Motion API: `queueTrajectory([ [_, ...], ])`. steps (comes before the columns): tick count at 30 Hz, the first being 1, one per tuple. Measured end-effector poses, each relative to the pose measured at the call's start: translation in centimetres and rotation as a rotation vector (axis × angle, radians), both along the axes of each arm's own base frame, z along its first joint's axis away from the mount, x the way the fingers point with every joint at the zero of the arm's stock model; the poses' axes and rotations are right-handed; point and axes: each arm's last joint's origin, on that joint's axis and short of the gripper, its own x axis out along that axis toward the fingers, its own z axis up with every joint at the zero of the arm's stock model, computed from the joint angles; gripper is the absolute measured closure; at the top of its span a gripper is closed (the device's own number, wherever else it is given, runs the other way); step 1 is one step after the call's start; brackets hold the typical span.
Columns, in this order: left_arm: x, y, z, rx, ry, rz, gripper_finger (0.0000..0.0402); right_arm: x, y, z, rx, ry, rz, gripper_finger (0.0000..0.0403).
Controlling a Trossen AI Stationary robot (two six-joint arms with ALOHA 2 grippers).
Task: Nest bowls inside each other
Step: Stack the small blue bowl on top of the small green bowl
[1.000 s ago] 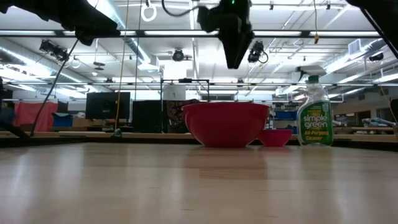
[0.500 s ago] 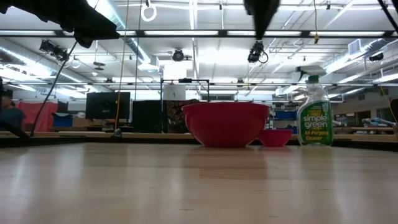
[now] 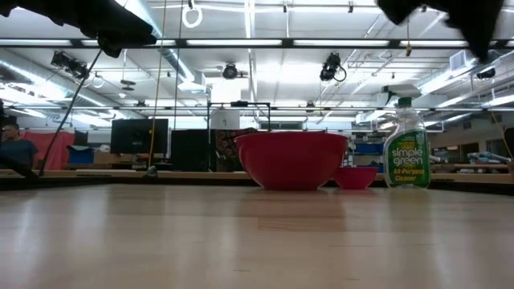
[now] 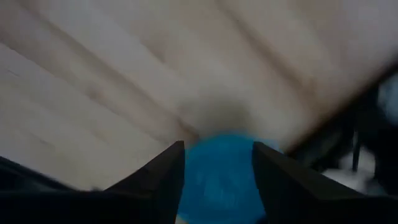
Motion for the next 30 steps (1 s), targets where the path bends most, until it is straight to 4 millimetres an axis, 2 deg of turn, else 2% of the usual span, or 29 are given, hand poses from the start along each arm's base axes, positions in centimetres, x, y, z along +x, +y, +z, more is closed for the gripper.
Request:
queueTrajectory([
  [3,0.1,0.0,0.2,0.009,-0.023,-0.003,0.0237,-1.7,0.4,-1.7,0.059,0.107,-0.024,0.0203],
  [11,0.1,0.0,0.6,0.04,-0.052,-0.009,0.0237,-4.4,0.7,-5.7,0.042,0.27,0.122,0.0199],
  [19,0.1,0.0,0.7,0.042,-0.061,-0.009,0.0237,-4.9,0.7,-7.1,0.121,0.299,0.231,0.0196],
  [26,0.1,0.0,0.7,0.042,-0.061,-0.009,0.0237,-5.7,0.4,-9.8,0.178,0.298,0.339,0.0198],
  [30,0.1,0.0,0.7,0.042,-0.06,-0.01,0.0237,-6.4,0.1,-10.6,0.172,0.332,0.394,0.0202],
])
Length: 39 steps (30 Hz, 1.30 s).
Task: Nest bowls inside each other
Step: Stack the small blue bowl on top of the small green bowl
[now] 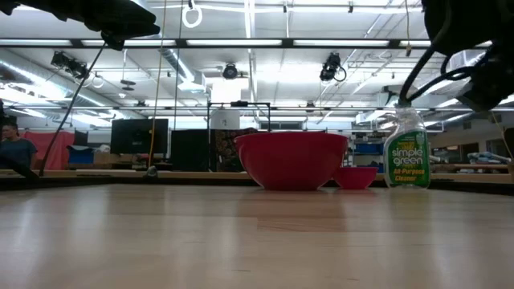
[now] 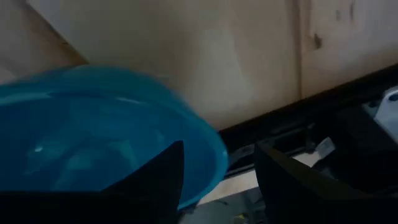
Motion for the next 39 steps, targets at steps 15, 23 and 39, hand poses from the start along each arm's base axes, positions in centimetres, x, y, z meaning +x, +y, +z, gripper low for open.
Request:
queueTrajectory([
  [15,0.0,0.0,0.0,0.0,0.0,0.0,0.0237,0.7,0.5,-2.1,0.077,-0.198,0.226,0.0256],
  [23,0.0,0.0,0.0,-0.001,-0.005,0.0,0.0237,0.7,0.6,-1.9,0.123,-0.197,0.229,0.0356],
  [39,0.0,0.0,0.1,-0.003,-0.014,0.0,0.0237,3.0,-0.4,-1.5,0.201,-0.387,0.046,0.0376],
])
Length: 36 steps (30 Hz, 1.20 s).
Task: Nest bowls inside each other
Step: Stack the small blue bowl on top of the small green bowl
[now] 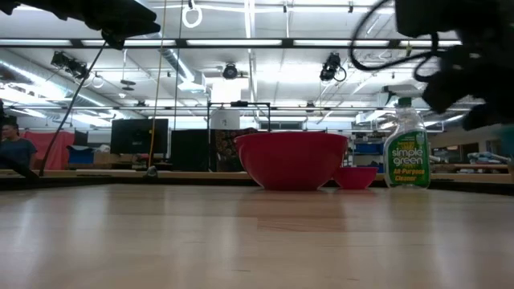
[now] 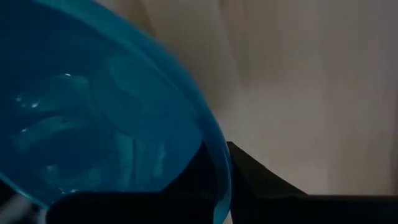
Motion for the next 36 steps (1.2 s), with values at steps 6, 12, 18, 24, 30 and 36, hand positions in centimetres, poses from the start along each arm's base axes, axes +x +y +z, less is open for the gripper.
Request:
queueTrajectory([
  [6,0.0,0.0,0.1,-0.002,-0.012,-0.001,0.0237,2.1,-2.5,1.2,-0.051,-0.235,-0.176,0.0379],
  [12,0.0,0.0,0.4,-0.007,-0.04,0.0,0.0237,3.7,-6.3,1.8,-0.111,-0.335,-0.474,0.0377],
  [18,0.4,-0.1,0.4,-0.009,-0.046,0.0,0.0237,5.8,-9.4,2.8,-0.078,-0.526,-0.606,0.0377],
  [24,1.4,-0.2,-0.2,0.02,0.007,-0.003,0.0237,7.9,-12.0,7.6,-0.211,-0.7,-0.606,0.0377],
  [30,2.3,-0.3,-0.7,0.037,0.044,-0.005,0.0237,8.1,-15.6,12.0,-0.498,-0.784,-0.691,0.0377],
  [36,2.4,-0.4,-0.8,0.047,0.051,-0.007,0.0237,7.3,-19.8,12.0,-0.646,-0.759,-0.807,0.0377],
])
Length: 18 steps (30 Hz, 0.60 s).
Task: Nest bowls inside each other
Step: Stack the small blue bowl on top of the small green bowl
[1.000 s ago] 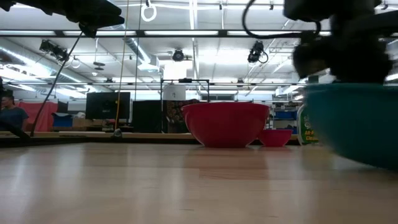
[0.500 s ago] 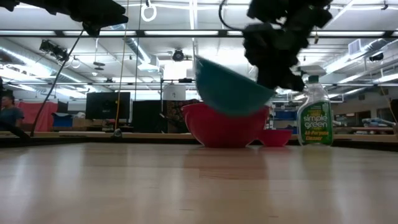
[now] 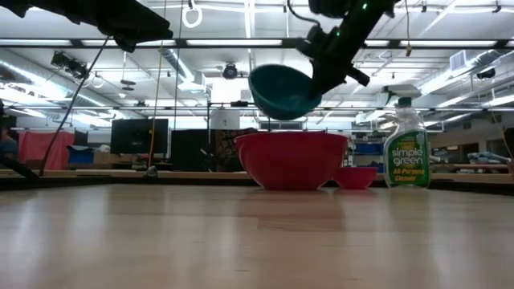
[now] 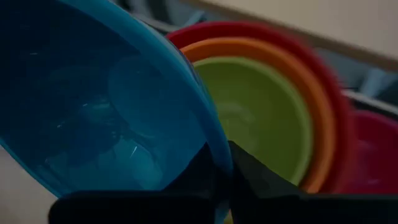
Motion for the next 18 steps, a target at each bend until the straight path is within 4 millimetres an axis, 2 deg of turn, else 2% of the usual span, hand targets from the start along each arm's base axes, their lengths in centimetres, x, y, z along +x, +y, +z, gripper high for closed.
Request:
queueTrajectory([
  [4,0.0,0.0,0.0,0.011,0.002,-0.001,0.0237,0.1,-2.4,-1.2,-0.025,0.043,-0.065,0.0377],
  [9,0.0,0.0,0.1,0.018,-0.006,-0.002,0.0237,1.3,-4.6,-4.5,0.016,0.129,-0.052,0.0377],
  [14,0.0,0.0,0.1,0.023,-0.007,-0.002,0.0237,1.8,-6.0,-7.2,0.074,0.201,-0.027,0.0376],
  [18,0.0,0.0,0.1,0.04,-0.003,-0.005,0.0237,1.9,-6.3,-7.7,0.061,0.238,0.006,0.0367],
])
